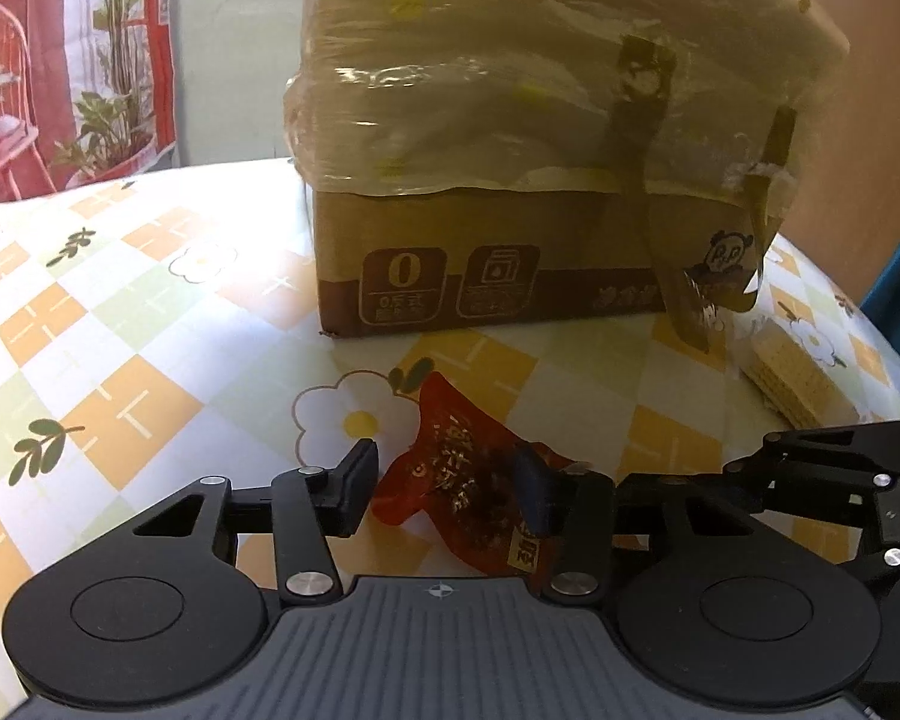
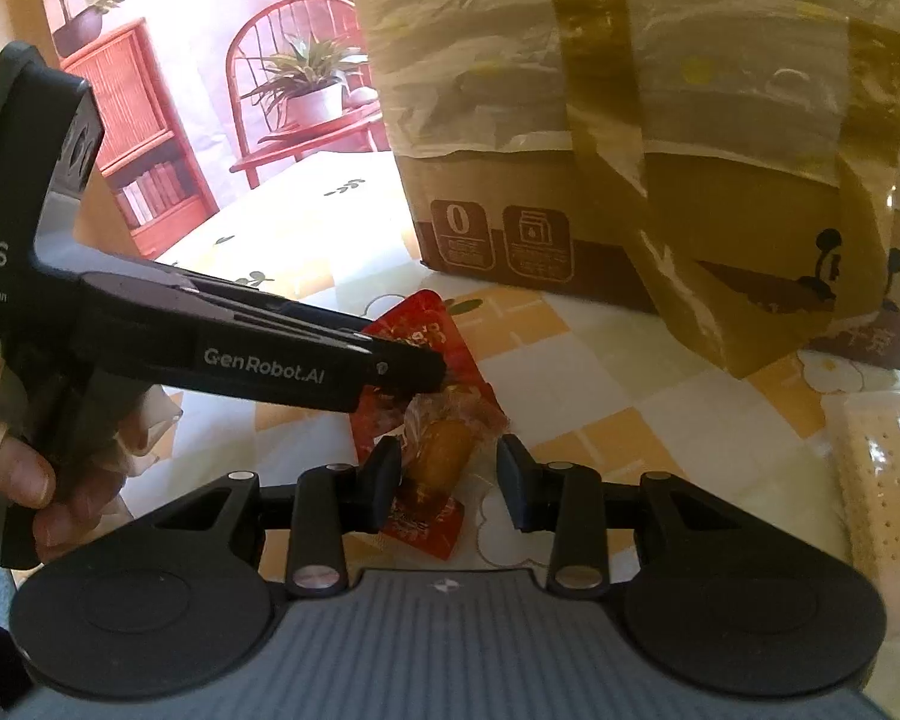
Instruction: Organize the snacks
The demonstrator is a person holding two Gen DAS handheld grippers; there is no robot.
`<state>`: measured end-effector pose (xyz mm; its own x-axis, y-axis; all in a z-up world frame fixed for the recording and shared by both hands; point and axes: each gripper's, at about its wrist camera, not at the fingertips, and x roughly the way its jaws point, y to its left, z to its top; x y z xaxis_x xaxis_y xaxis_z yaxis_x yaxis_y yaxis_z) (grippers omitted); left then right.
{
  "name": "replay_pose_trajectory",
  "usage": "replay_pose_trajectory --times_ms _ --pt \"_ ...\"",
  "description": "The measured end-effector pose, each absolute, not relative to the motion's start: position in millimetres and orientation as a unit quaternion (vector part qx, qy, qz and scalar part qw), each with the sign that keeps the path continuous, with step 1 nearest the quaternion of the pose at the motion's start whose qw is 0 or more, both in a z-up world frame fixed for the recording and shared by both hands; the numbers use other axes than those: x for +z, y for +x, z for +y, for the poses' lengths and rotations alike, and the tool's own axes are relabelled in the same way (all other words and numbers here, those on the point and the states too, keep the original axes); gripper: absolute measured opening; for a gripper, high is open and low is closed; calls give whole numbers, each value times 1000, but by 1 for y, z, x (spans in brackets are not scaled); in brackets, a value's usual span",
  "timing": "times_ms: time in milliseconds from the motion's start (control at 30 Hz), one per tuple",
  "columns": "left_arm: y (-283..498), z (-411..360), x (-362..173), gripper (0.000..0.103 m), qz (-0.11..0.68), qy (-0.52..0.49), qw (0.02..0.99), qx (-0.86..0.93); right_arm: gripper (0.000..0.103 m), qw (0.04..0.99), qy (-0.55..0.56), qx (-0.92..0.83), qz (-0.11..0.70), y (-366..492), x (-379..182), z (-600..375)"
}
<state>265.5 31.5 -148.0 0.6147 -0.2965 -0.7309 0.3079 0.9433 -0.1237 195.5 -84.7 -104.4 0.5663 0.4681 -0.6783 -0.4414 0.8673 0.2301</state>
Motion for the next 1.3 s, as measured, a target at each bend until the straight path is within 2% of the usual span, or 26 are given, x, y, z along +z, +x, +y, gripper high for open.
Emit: replay_pose_trajectory --times_ms 133,767,967,1300 --pt "264 29 -145 35 402 2 900 -170 38 885 16 255 389 195 -104 -85" --pt "236 27 -120 30 360 9 919 -159 38 904 55 204 372 186 -87 -120" --pt "225 32 -84 30 315 9 936 -157 38 917 65 195 341 183 -65 -132" --pt "228 35 6 31 202 -12 967 -154 38 953 64 198 220 183 16 -148"
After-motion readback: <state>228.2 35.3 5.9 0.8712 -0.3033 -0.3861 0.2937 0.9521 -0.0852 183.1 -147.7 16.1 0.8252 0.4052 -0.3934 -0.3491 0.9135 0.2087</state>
